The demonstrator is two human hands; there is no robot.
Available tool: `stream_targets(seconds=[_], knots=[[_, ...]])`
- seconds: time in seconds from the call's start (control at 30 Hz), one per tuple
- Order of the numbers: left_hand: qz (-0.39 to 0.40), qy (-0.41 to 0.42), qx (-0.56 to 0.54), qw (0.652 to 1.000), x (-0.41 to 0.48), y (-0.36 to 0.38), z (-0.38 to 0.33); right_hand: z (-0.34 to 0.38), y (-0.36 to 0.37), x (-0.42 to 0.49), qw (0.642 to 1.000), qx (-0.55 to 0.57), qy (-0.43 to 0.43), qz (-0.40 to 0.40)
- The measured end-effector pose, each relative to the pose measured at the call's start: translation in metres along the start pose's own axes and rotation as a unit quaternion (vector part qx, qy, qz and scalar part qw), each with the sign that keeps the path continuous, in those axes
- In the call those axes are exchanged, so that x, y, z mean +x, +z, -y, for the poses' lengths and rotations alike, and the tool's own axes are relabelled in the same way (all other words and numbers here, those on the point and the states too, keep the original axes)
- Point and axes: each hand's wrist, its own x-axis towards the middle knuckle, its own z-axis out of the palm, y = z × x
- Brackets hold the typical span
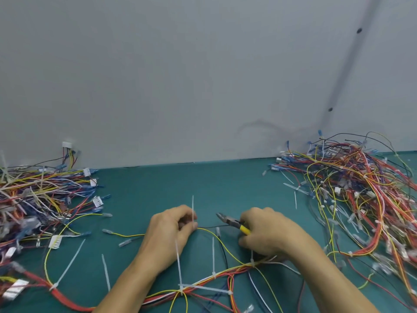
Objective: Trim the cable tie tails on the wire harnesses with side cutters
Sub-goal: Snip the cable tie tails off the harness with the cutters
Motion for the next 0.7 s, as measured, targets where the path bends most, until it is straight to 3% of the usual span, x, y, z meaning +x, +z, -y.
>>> stream_targets(seconds=[0.13,0.27,0.37,0.5,0.7], knots=[[0.011,0.011,0.012,1.000,0.000,-0.001,0.000,-0.005,-0.012,-0.005,0.997,0.060,-0.013,0.036],[0.030,-0.012,-0.010,0.999,0.001,-0.003,0.000,-0.006,-0.027,-0.010,0.991,0.110,-0.020,-0.068],[0.037,-0.015,-0.016,0.999,0.001,-0.004,0.000,-0.006,-0.033,-0.017,0.987,0.141,-0.036,-0.071],[0.043,-0.031,-0.059,0.997,0.001,-0.007,0.001,0.005,-0.036,-0.023,0.984,0.111,-0.085,-0.111],[0.029,-0.029,-0.070,0.997,0.003,-0.010,0.006,0.034,-0.021,-0.023,0.967,-0.027,-0.163,-0.194]])
